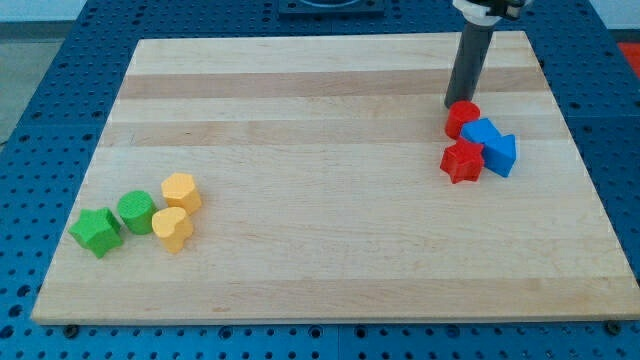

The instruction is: Move the arm toward the yellow hexagon

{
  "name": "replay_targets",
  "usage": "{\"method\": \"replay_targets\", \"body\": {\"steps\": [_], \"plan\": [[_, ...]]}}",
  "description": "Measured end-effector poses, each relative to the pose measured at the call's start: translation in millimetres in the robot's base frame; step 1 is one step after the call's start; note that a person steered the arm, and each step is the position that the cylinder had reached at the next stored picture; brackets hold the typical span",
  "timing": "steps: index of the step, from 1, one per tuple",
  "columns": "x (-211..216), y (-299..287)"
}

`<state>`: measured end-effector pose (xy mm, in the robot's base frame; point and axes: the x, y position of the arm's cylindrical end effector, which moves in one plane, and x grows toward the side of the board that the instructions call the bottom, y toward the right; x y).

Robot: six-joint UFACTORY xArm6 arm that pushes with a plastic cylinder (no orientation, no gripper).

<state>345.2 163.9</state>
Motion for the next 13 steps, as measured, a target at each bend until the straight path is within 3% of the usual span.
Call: {"method": "replay_targets", "body": {"steps": [2, 3, 4, 5, 6, 7, 10, 12, 13], "plan": [[7, 20], [21, 79], [25, 91], [55, 56], [61, -35], [61, -86], [54, -80], [14, -194], [9, -211]]}}
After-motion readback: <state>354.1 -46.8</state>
